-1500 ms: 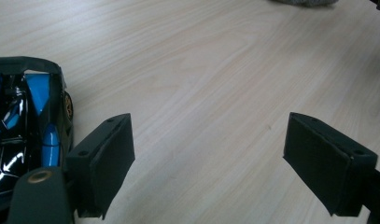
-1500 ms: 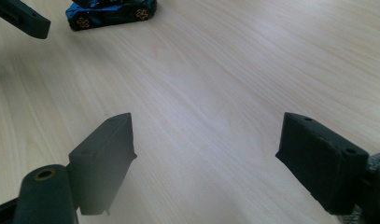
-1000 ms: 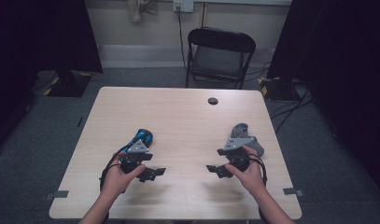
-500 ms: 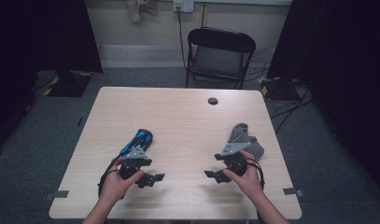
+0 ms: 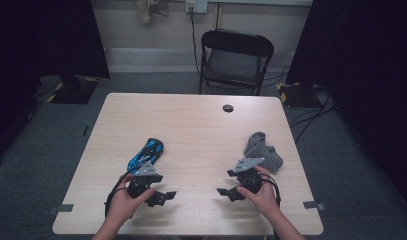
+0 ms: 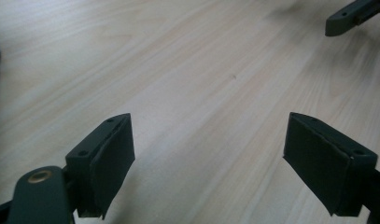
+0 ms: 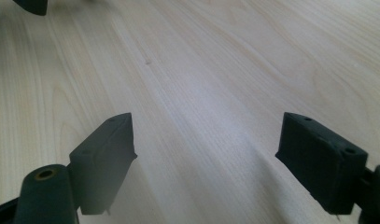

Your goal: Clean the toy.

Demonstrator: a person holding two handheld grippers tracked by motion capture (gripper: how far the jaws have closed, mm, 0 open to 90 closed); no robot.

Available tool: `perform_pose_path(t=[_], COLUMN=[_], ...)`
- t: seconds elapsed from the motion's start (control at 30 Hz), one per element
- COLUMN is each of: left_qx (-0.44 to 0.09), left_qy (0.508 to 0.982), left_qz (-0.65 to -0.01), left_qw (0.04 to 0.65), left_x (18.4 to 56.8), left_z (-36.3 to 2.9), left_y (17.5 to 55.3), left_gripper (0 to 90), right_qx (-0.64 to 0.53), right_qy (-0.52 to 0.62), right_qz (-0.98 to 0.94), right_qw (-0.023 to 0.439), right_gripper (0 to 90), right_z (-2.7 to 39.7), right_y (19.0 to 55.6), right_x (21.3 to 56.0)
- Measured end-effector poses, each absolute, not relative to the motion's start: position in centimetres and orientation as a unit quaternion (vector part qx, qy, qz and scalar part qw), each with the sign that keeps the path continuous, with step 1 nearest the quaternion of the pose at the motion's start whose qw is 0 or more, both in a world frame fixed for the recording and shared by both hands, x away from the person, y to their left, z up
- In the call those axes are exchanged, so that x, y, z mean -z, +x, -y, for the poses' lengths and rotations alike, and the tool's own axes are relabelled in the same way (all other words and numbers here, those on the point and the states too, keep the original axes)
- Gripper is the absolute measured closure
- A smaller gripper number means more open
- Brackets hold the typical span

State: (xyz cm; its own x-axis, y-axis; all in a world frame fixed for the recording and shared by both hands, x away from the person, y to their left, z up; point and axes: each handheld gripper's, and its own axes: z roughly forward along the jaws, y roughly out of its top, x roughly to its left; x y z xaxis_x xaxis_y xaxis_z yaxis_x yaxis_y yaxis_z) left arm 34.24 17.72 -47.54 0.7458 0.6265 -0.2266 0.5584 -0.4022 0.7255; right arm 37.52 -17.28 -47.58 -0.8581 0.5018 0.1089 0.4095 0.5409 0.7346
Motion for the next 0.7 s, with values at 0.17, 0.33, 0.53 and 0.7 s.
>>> perform_pose_path(t=[0.17, 0.33, 0.53, 0.7], left_qx=[-0.032, -0.031, -0.033, -0.039], left_qy=[0.837, 0.842, 0.848, 0.850], left_qz=[-0.353, -0.346, -0.340, -0.337], left_qw=[0.418, 0.411, 0.405, 0.403], left_x=[48.1, 48.7, 49.1, 49.3], left_z=[-17.6, -17.3, -17.2, -17.1], left_y=[33.8, 33.5, 33.2, 33.1], left_gripper=[15.9, 15.9, 15.9, 16.0], right_qx=[-0.399, -0.395, -0.392, -0.388], right_qy=[0.252, 0.251, 0.245, 0.244], right_qz=[-0.880, -0.882, -0.885, -0.887], right_qw=[0.053, 0.052, 0.051, 0.049], right_gripper=[18.0, 18.0, 17.9, 17.8], right_z=[17.1, 17.0, 16.8, 16.7], right_y=[37.3, 37.2, 37.1, 37.0], right_x=[48.0, 48.5, 48.8, 49.2])
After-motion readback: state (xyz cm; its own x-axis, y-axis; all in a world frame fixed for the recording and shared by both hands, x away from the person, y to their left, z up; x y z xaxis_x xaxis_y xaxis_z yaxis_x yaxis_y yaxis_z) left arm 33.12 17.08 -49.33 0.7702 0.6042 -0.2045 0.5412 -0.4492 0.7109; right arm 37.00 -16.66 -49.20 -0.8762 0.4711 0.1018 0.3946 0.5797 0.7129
